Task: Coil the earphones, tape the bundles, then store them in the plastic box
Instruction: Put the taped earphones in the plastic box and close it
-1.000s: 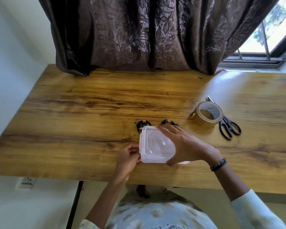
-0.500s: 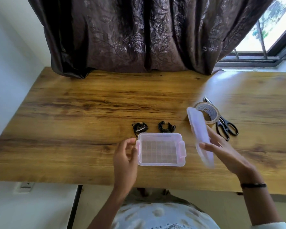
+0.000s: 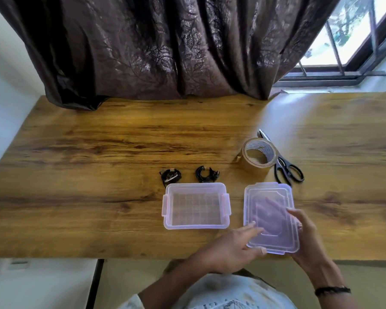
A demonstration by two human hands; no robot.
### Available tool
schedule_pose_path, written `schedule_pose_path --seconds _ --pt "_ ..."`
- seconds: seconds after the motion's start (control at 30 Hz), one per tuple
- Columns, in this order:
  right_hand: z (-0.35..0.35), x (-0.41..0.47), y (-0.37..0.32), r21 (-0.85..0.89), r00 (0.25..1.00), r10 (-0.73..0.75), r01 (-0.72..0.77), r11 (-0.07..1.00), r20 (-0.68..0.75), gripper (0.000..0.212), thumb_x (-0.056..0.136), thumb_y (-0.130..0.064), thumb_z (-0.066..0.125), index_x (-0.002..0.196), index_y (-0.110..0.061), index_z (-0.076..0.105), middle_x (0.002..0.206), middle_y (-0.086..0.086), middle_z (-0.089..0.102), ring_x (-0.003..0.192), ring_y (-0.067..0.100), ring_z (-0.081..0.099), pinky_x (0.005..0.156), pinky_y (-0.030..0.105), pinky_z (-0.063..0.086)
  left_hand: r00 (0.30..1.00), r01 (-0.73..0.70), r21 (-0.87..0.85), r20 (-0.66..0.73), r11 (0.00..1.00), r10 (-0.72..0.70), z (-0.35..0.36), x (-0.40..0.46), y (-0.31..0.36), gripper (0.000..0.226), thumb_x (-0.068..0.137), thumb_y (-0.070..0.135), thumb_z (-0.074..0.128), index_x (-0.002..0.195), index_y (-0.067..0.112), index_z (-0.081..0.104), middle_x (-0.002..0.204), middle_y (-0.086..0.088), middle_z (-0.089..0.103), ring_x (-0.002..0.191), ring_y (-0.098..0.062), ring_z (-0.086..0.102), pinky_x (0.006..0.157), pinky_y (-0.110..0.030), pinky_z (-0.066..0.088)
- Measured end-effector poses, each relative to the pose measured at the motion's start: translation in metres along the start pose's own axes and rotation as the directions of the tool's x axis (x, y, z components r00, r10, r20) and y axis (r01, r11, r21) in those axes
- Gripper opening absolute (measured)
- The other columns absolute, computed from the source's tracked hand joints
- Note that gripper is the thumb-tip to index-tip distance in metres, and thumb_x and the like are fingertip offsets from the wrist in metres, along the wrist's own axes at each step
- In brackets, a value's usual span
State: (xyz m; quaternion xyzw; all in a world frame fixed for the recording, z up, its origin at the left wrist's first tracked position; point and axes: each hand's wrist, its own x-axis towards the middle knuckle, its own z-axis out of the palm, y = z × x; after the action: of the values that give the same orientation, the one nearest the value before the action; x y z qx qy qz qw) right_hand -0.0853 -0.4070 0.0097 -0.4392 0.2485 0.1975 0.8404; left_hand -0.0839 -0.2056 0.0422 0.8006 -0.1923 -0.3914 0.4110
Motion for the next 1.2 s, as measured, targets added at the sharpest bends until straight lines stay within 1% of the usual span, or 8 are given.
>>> schedule_pose_path --seconds 0.2,0.4,0.6,0.7,0.8,0.97,1.1,1.2 --pt "-0.005 0.015 0.001 -0.495 0.95 -0.235 0.107 0.862 -0.204 0.025 0.095 -0.01 0.055 0.119 -0.014 0.057 0.11 0.01 0.071 0.093 0.023 0.071 0.074 0.034 0.058 0.999 0.04 0.112 0.027 0.993 -0.044 0.004 0.014 -0.009 0.055 0.097 0.044 0.044 0.147 0.026 0.031 0.16 0.006 0.01 0.146 -0.011 0.014 0.118 -0.035 0.017" --pt "-0.005 0.028 0.003 -0.929 0.8 -0.566 0.032 0.37 -0.198 0.034 0.09 -0.013 0.064 0.124 -0.008 0.059 0.115 0.009 0.061 0.098 0.02 0.06 0.082 0.028 0.047 0.999 0.041 0.149 0.002 0.988 -0.042 0.006 0.021 -0.009 0.054 0.098 0.042 0.043 0.147 0.024 0.031 0.16 0.004 0.009 0.146 -0.01 0.011 0.118 -0.034 0.015" --pt "0.011 0.027 -0.002 -0.981 0.721 -0.687 0.055 0.184 -0.089 0.032 0.09 -0.013 0.063 0.121 -0.006 0.061 0.111 0.012 0.058 0.098 0.026 0.059 0.084 0.034 0.048 0.996 0.001 0.032 -0.084 0.999 0.002 0.003 0.012 0.001 0.045 0.098 0.038 0.046 0.141 0.025 0.042 0.156 0.005 0.026 0.137 -0.013 0.035 0.111 -0.03 0.031" --pt "0.042 0.03 -0.012 -0.965 0.702 -0.712 0.193 0.179 0.009 0.027 0.092 -0.014 0.061 0.119 -0.008 0.061 0.111 0.007 0.058 0.094 0.021 0.059 0.08 0.033 0.051 0.957 -0.044 -0.109 -0.291 0.993 0.011 -0.022 -0.002 0.014 0.031 0.098 0.03 0.049 0.128 0.026 0.057 0.128 0.006 0.06 0.099 0.01 0.056 0.085 -0.011 0.046" --pt "0.077 0.051 -0.025 -0.932 0.72 -0.678 0.332 0.146 0.15 0.017 0.091 -0.013 0.062 0.108 -0.011 0.066 0.103 0.0 0.061 0.087 0.015 0.062 0.074 0.028 0.053 0.831 -0.04 -0.108 -0.555 0.993 -0.027 -0.07 -0.004 0.008 0.022 0.098 0.026 0.05 0.115 0.024 0.065 0.102 0.008 0.067 0.066 0.017 0.053 0.056 -0.002 0.04" --pt "0.118 0.109 -0.035 -0.933 0.788 -0.539 0.36 0.013 0.297 0.013 0.084 -0.001 0.063 0.086 -0.009 0.073 0.085 0.003 0.072 0.08 0.02 0.067 0.076 0.037 0.057 0.665 0.113 0.026 -0.745 0.993 -0.057 -0.136 0.028 -0.033 0.016 0.095 0.015 0.056 0.106 0.013 0.067 0.1 0.001 0.07 0.079 -0.007 0.063 0.061 -0.008 0.046" --pt "0.13 0.139 -0.03 -0.949 0.863 -0.412 0.313 -0.019 0.293 0.016 0.083 -0.004 0.063 0.08 -0.015 0.075 0.084 0.002 0.075 0.078 0.019 0.07 0.074 0.036 0.058 0.683 0.24 0.096 -0.724 0.966 -0.098 -0.152 0.058 -0.06 0.014 0.09 0.011 0.062 0.103 0.008 0.066 0.1 -0.004 0.07 0.078 -0.007 0.059 0.057 -0.004 0.04" --pt "0.128 0.149 -0.02 -0.96 0.891 -0.366 0.28 -0.017 0.267 0.011 0.084 -0.011 0.068 0.087 -0.018 0.076 0.089 0.001 0.075 0.082 0.019 0.069 0.073 0.036 0.058 0.719 0.318 0.11 -0.676 0.942 -0.164 -0.152 0.071 -0.069 0.017 0.087 0.018 0.067 0.102 0.011 0.066 0.102 -0.006 0.07 0.087 -0.017 0.063 0.072 -0.027 0.051"
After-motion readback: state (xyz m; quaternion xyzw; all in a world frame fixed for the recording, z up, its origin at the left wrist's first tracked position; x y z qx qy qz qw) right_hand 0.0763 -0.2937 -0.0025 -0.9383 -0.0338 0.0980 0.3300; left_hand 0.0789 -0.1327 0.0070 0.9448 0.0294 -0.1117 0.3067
